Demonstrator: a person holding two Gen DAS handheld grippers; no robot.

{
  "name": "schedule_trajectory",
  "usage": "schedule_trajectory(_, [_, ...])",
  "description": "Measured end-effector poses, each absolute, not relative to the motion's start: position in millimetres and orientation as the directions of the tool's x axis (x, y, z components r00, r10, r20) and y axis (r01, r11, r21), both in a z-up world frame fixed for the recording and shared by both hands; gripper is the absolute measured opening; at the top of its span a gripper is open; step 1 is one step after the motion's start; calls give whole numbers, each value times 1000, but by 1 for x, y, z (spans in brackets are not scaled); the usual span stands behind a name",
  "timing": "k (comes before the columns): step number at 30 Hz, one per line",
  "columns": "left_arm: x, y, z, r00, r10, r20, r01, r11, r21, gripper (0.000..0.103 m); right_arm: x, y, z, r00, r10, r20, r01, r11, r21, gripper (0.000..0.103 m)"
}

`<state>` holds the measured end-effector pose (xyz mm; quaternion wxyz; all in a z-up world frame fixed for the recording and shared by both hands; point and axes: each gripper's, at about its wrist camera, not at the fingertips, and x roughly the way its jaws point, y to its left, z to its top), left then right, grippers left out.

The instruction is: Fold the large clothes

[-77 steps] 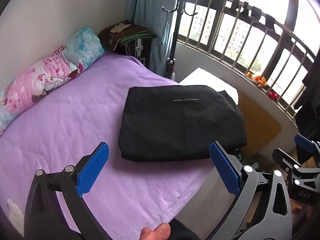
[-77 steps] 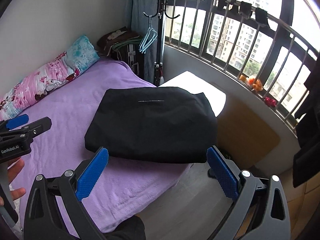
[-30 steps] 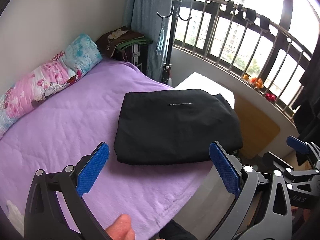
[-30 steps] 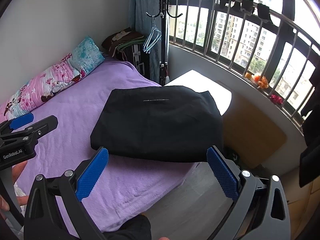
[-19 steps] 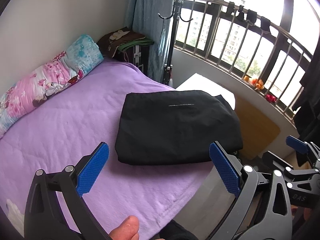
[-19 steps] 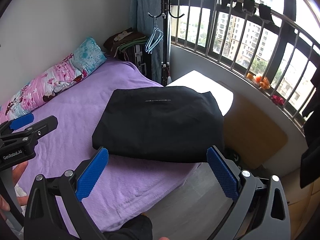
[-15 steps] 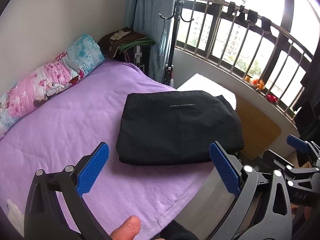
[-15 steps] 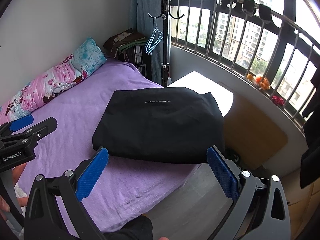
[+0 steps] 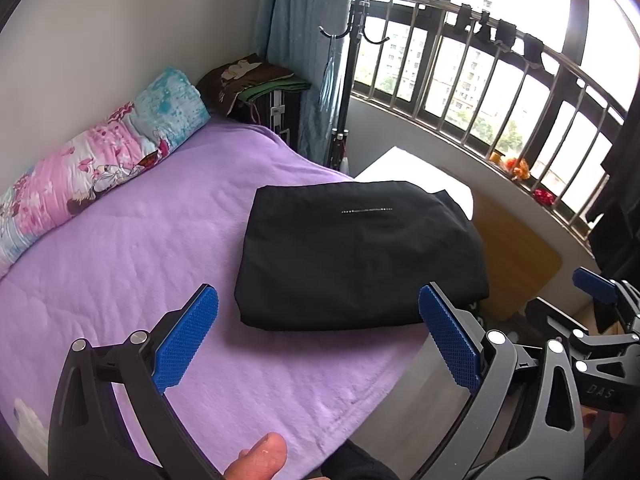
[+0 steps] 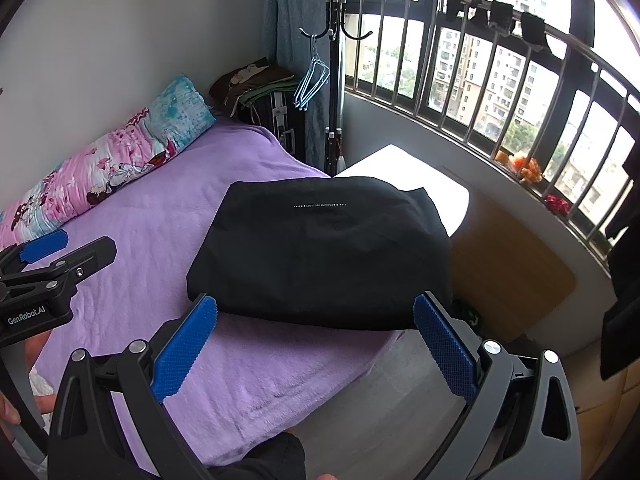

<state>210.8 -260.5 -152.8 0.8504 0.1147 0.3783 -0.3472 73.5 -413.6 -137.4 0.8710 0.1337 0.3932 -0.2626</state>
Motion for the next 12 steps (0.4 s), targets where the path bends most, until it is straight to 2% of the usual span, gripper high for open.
schedule_trajectory(12, [211, -257, -150, 454, -527, -719, 692, 716, -88, 97, 69, -411, -137, 553, -362, -750, 567, 824, 20, 97])
